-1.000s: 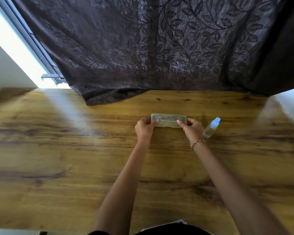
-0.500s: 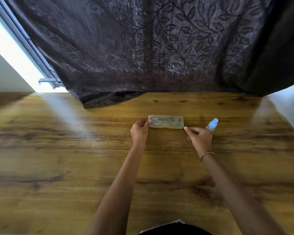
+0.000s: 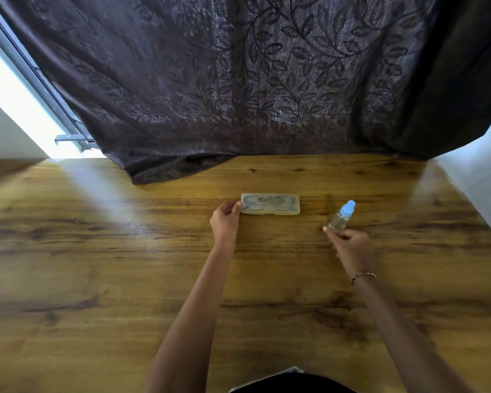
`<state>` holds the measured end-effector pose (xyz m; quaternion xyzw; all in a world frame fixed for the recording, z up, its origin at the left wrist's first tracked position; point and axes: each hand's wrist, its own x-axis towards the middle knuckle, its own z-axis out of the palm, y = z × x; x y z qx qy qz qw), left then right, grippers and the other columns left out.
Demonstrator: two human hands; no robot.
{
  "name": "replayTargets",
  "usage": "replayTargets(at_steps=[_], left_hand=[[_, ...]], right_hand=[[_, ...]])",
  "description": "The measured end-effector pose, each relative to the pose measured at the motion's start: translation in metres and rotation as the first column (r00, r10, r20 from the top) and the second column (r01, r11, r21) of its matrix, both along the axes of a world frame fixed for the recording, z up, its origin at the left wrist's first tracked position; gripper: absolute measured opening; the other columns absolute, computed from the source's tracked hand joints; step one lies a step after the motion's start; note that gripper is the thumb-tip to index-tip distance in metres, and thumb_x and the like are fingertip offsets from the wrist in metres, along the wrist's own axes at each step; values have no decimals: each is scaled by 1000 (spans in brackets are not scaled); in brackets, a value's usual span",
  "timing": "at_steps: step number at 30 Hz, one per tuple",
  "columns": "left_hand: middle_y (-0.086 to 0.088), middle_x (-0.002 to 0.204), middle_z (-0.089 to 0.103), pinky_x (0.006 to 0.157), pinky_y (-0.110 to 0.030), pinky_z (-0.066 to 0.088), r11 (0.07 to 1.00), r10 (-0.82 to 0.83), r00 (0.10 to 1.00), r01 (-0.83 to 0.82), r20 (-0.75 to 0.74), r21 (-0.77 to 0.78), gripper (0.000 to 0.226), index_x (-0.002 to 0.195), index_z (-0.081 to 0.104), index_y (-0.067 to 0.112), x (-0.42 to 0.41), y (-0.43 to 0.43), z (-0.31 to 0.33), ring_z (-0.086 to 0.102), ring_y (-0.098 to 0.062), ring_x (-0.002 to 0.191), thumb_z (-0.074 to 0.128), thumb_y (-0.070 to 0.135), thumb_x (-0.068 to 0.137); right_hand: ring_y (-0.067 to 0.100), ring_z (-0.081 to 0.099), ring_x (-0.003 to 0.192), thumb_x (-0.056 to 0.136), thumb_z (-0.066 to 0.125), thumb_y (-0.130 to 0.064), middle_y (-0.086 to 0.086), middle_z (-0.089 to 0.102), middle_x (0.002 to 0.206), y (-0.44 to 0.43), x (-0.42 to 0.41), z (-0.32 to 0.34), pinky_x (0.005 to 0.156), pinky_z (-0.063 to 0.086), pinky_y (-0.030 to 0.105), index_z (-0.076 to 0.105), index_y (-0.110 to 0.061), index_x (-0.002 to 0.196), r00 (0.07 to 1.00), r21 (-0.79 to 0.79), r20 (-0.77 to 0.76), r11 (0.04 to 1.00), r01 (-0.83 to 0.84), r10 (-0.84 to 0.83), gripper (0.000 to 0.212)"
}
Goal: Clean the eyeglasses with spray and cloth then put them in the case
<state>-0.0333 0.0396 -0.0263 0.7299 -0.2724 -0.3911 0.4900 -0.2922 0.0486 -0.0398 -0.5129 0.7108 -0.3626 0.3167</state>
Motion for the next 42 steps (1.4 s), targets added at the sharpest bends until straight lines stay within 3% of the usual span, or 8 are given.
replayTargets(at_steps=[2, 4, 8, 17, 26, 35, 39, 42], left_hand=[[0, 113, 67, 98, -35, 48, 1000, 4, 1000, -4, -1, 3, 31, 119, 64, 15, 1, 0, -1, 62, -17, 105, 62, 30, 92], [0, 113, 67, 98, -34, 49, 1000, 6, 1000, -6, -12, 4, 31, 119, 64, 15, 1, 0, -1, 62, -17, 105, 62, 30, 92], [1, 110, 67, 96, -33, 49, 1000, 17, 999, -17, -33, 9, 28, 117, 65, 16, 1, 0, -2, 62, -17, 104, 62, 30, 92], [-1, 108, 67, 97, -36, 49, 1000, 9, 999, -9, -42, 0, 26, 116, 65, 17, 1, 1, -3, 61, -18, 104, 61, 27, 93], [-1, 112, 66, 99, -37, 49, 1000, 21, 998, -21, -59, 8, 27, 120, 64, 15, 0, -1, -4, 60, -18, 106, 59, 25, 94], [-4, 118, 64, 102, -39, 47, 999, 45, 995, -42, -84, 32, 33, 128, 58, 12, 0, -1, -4, 59, -19, 110, 53, 23, 97], [-5, 119, 64, 102, -38, 46, 998, 63, 992, -59, -110, 37, 35, 130, 56, 11, 0, 0, 0, 59, -19, 111, 52, 25, 98], [-4, 120, 64, 101, -36, 46, 997, 63, 994, -59, -93, 44, 36, 130, 55, 12, -1, 2, 3, 59, -17, 110, 51, 26, 98]], right_hand=[[18, 59, 53, 75, 76, -45, 2, 62, 56, 1, -6, 4, 46, 39, 23, 65, -11, 68, 992, -20, -97, 997, 79, -81, 36], [17, 60, 66, 72, 79, -43, 0, 63, 72, -1, -9, 6, 50, 38, 21, 62, -12, 84, 987, -40, -104, 992, 117, -120, 38], [18, 62, 83, 71, 80, -41, 4, 64, 95, -13, -12, 1, 67, 51, 29, 60, -16, 103, 993, -78, -111, 996, 35, -43, 46], [16, 63, 79, 78, 77, -27, 4, 66, 85, -45, 22, 21, 64, 48, 21, 66, -10, 102, 994, -123, -62, 988, -98, 91, 31], [15, 61, 83, 81, 75, -23, 9, 66, 96, -59, 42, 14, 57, 39, 12, 61, -6, 118, 990, -77, -100, 991, -110, 103, 43], [14, 60, 81, 81, 74, -24, 11, 68, 97, -58, 42, 6, 55, 36, 10, 61, -5, 117, 988, -71, -123, 992, -100, 91, 42], [14, 59, 80, 79, 76, -23, 11, 66, 98, -60, 41, 7, 64, 41, 18, 58, -7, 119, 990, -61, -99, 992, -111, 104, 46], [13, 60, 86, 75, 80, -21, 5, 63, 104, -55, 37, 4, 66, 45, 14, 54, -14, 122, 993, -90, -52, 990, -110, 105, 54]])
